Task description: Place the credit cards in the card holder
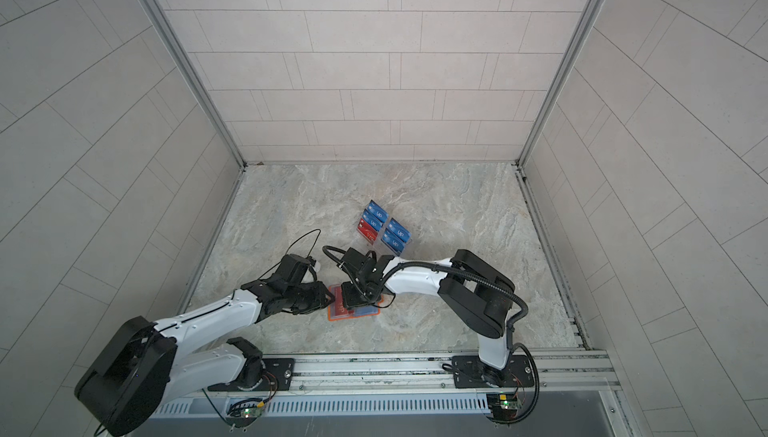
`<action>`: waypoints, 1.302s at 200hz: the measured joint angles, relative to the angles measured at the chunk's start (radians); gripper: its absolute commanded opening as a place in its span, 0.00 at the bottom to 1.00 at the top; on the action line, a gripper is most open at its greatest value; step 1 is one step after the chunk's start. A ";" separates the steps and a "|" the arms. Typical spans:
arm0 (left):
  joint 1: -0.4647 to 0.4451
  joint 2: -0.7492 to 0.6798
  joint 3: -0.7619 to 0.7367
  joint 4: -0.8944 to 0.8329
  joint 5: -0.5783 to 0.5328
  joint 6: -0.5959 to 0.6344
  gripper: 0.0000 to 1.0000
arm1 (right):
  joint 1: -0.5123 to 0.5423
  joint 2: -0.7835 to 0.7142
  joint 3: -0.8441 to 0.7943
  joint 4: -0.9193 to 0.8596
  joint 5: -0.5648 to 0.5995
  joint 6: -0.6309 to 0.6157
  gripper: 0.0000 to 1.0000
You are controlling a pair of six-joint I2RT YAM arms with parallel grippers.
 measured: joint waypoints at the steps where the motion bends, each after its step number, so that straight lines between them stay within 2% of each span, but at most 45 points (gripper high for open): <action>1: 0.000 0.000 0.000 0.002 0.001 -0.001 0.28 | 0.000 0.000 0.000 0.000 0.000 0.000 0.37; 113: 0.000 0.008 -0.008 0.032 0.018 -0.018 0.29 | 0.027 0.038 0.071 -0.084 0.021 -0.049 0.37; 134: 0.001 0.007 -0.006 0.026 0.021 -0.016 0.33 | 0.028 0.023 0.064 -0.093 0.055 -0.065 0.42; 180: 0.001 -0.031 0.034 -0.090 -0.011 0.012 0.41 | 0.015 -0.084 0.019 -0.143 0.122 -0.107 0.42; 212: 0.001 -0.104 0.098 -0.218 -0.059 0.033 0.44 | -0.002 -0.103 -0.024 -0.150 0.126 -0.132 0.37; 224: -0.002 -0.124 0.120 -0.241 -0.065 0.032 0.44 | -0.012 -0.103 -0.035 -0.153 0.126 -0.146 0.31; 260: -0.072 -0.092 0.143 -0.202 -0.031 -0.019 0.43 | -0.062 -0.119 -0.073 -0.146 0.100 -0.177 0.18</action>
